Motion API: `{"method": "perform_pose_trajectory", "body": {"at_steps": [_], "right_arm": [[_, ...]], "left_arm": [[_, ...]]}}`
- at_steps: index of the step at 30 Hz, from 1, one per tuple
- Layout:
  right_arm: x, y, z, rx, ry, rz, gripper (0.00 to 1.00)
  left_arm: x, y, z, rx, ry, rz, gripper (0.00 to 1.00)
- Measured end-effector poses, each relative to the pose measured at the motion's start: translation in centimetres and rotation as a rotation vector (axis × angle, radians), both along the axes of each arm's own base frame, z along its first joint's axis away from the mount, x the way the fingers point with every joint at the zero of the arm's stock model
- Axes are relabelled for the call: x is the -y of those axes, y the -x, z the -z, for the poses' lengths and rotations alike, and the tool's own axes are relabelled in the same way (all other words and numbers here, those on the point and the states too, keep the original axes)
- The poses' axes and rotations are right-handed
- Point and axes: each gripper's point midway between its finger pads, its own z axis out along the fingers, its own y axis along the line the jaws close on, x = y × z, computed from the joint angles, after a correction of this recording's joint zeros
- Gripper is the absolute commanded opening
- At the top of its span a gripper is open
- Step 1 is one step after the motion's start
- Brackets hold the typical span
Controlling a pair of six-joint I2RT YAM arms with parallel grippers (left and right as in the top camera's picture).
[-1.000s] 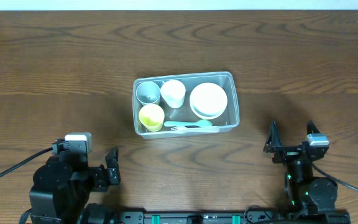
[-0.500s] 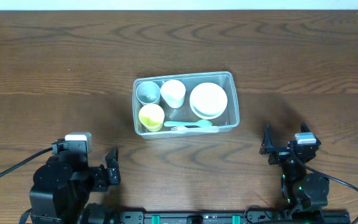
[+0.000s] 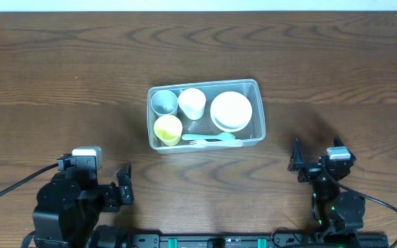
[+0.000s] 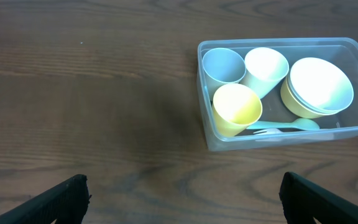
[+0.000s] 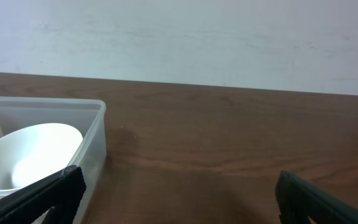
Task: Pack container
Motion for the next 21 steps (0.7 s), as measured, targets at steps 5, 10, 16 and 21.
{"method": "perform_pose_trajectory", "body": {"at_steps": [5, 10, 16, 21], "right_arm": [[0.0, 0.0, 0.0, 0.000, 0.000, 0.000, 0.99], [0.0, 0.0, 0.0, 0.000, 0.000, 0.000, 0.99], [0.0, 0.0, 0.0, 0.000, 0.000, 0.000, 0.99], [0.0, 0.0, 0.0, 0.000, 0.000, -0.002, 0.99]], "left_arm": [[0.0, 0.0, 0.0, 0.000, 0.000, 0.000, 0.98], [-0.6, 1.3, 1.6, -0.084, -0.013, -0.023, 0.98], [-1.7, 1.9, 3.8, -0.049, -0.006, -0.092, 0.98], [-2.1, 0.9, 6.2, 0.072, 0.006, -0.124, 0.98]]}}
